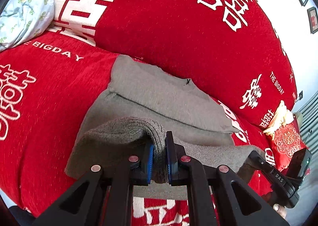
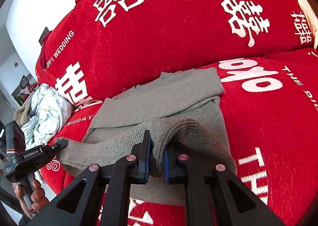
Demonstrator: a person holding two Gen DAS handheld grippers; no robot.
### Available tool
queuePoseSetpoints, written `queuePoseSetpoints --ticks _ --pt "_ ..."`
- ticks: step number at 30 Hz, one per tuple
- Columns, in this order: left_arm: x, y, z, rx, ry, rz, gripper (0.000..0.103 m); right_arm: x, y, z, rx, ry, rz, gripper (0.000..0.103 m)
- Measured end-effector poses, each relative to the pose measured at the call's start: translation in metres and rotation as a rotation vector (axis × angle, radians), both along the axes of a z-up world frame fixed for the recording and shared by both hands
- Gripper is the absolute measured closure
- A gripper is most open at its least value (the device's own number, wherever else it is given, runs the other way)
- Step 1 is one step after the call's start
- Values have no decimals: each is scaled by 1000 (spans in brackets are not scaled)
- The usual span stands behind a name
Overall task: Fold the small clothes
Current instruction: 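Lift the hem with both grippers and fold it toward the collar, then lay the held hem down over the sweater body with both grippers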
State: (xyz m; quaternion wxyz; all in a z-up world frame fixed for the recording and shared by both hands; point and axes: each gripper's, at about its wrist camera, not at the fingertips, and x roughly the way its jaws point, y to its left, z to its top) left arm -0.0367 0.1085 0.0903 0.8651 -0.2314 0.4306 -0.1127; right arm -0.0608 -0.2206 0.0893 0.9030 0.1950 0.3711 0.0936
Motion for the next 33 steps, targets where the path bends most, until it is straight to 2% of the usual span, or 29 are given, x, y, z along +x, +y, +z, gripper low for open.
queuePoseSetpoints --ticks 8,33 --pt "29 -7 8 18 -2 -7 91 21 -6 4 7 6 -11 91" --pt "105 -9 4 12 40 -5 91 97 -6 1 14 49 -35 91"
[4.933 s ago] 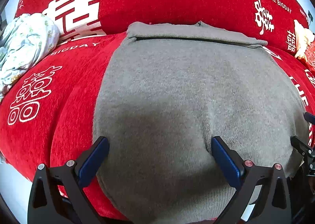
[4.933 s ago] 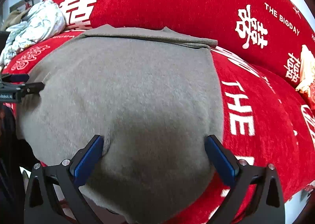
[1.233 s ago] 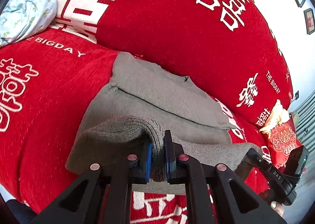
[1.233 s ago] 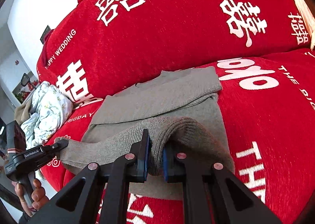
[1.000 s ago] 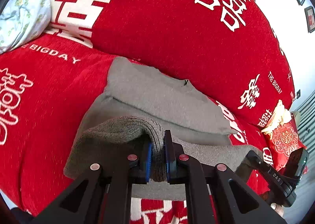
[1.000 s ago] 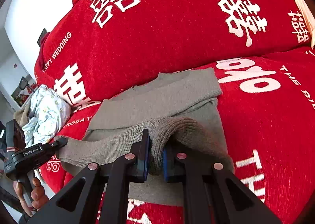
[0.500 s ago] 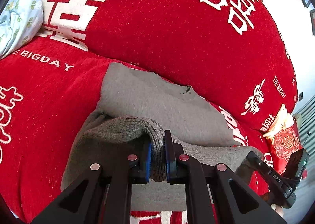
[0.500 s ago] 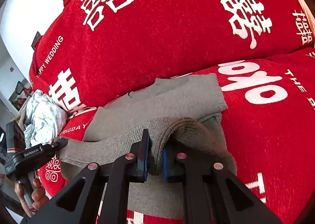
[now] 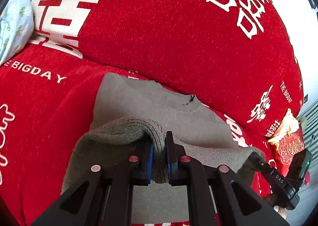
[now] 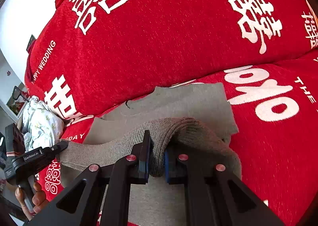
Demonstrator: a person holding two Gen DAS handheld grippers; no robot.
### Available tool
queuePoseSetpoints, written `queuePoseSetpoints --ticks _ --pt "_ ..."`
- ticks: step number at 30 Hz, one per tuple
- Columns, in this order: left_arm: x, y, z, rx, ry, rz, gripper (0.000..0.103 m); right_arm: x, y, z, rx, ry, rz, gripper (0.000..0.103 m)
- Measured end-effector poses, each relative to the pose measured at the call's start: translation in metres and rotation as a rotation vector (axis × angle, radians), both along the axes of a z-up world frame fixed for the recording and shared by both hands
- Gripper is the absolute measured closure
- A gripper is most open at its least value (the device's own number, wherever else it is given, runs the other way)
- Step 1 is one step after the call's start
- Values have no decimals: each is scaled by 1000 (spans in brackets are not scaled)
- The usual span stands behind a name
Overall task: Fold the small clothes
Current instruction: 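Lay the held hem down over the sweater body with both grippers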
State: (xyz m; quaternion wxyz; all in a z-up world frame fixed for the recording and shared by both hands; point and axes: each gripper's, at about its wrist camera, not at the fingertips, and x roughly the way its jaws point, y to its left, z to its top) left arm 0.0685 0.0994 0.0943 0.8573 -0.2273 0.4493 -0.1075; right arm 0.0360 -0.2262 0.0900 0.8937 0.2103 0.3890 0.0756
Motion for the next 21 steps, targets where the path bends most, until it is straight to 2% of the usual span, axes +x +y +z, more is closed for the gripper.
queuePoseSetpoints --ticks 21 --pt "65 -12 -22 32 52 -9 91 64 -6 -23 2 57 -15 91"
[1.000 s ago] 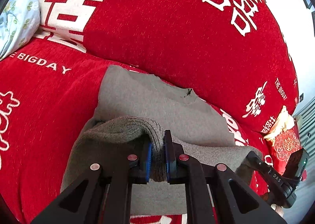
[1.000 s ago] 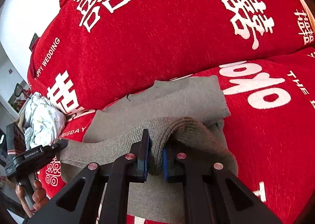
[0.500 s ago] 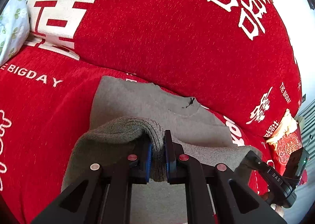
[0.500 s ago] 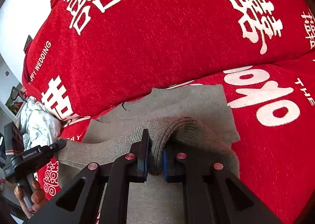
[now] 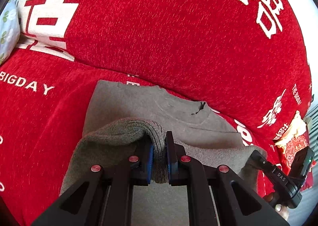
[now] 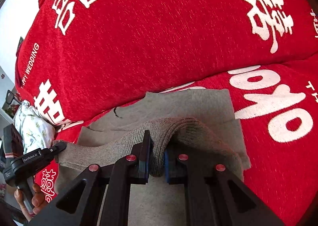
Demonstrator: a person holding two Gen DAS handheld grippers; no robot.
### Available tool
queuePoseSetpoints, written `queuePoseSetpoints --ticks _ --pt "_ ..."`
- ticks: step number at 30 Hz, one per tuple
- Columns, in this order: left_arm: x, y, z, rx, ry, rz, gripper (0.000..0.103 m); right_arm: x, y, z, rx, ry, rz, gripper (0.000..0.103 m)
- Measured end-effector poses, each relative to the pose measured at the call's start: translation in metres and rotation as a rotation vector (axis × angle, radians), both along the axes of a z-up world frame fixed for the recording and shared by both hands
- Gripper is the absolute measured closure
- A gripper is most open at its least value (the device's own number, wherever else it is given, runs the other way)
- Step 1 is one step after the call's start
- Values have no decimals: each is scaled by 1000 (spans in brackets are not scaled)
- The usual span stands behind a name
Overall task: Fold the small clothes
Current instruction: 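Lay the held hem down over the sweater body with both grippers, then open both grippers to release the hem on the sweater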
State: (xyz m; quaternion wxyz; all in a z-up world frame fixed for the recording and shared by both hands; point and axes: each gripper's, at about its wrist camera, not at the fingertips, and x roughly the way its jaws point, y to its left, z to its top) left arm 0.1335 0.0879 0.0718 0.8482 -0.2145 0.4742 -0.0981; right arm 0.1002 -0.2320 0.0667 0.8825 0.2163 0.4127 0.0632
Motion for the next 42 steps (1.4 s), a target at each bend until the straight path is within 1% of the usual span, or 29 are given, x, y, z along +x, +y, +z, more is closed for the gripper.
queuePoseSetpoints --ticks 10,34,37,38,39,40,41,42 --pt "28 -5 -19 38 18 -4 91 35 -4 -21 5 43 -4 91" --pt "74 -4 -50 50 86 21 91 75 -4 -44 8 89 0 91" --pt "79 -3 -57 37 110 34 91 79 -5 -49 24 106 -3 90" --pt "80 -3 -59 26 115 37 89 81 -6 -50 32 111 -4 88" --pt "81 -2 -61 19 117 39 79 81 -7 -51 38 114 -8 87" --pt "82 -1 -62 13 115 39 66 82 -7 -52 45 118 -7 80" --pt "81 0 -62 2 108 39 29 83 -7 -53 55 122 -3 64" --pt "79 2 -59 -18 83 53 5 82 -8 -52 65 117 -5 52"
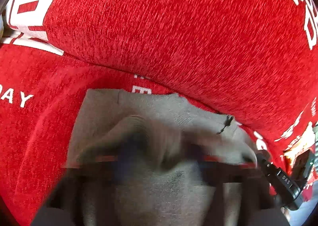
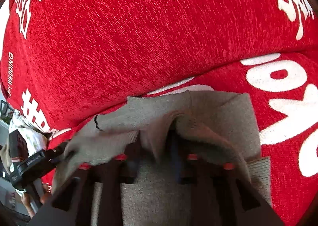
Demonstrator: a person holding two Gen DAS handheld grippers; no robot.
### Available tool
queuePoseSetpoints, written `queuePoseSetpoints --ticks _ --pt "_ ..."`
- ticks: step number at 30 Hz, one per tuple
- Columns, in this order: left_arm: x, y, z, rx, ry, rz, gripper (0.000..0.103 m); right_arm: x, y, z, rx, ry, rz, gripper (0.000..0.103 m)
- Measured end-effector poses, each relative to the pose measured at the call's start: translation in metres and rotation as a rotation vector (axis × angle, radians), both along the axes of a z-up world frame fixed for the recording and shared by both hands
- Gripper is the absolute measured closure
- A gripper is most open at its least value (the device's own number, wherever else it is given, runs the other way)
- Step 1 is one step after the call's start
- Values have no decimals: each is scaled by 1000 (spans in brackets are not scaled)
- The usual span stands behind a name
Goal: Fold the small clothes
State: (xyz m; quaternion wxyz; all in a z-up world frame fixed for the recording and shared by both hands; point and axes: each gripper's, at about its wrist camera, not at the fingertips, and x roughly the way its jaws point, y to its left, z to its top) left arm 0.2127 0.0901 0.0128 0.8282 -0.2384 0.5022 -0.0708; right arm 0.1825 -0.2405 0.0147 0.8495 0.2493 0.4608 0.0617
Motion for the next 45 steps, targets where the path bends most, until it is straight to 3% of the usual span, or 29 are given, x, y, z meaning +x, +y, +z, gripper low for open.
queuePoseSetpoints --ticks 1,2,5,8,13,18,21,22,24,26,28,31,35,37,40,45 --pt "-4 3 4 5 -25 37 1 -1 -2 2 12 -19 -8 27" --pt "-7 7 7 5 -41 59 1 -5 -3 7 14 -54 -27 13" --pt "-5 16 11 -81 -27 43 1 -12 -6 22 -26 -110 -48 13" --pt "-8 12 19 -44 -54 18 1 -13 2 30 -110 -129 -13 13" --pt "-10 -54 17 243 -73 -193 1 -2 36 25 -190 -105 110 13" --pt "-5 -74 -13 431 16 -222 1 11 51 -2 -329 -4 173 13" --pt "-4 -61 -15 433 17 -201 1 9 35 -10 -397 27 130 13" --pt "-4 -58 -15 463 21 -188 1 8 29 -11 -406 38 119 14" --pt "-6 -48 -14 446 31 -178 1 4 21 -8 -395 37 109 15" --pt "-15 -41 -7 460 30 -148 1 -5 23 1 -482 40 70 14" --pt "-36 -44 9 450 -21 -147 1 -26 32 18 -500 -22 56 14" --pt "-71 -63 22 391 -86 -200 1 -58 55 28 -419 -86 142 14" --pt "-104 -83 11 483 -98 -249 1 -97 96 17 -497 -133 256 14" --pt "-117 -73 5 464 -87 -238 0 -107 98 6 -525 -114 257 13" --pt "-135 -54 9 444 -73 -205 1 -122 77 2 -527 -89 208 12" --pt "-171 -13 7 485 -69 -167 1 -155 29 2 -471 -68 143 12"
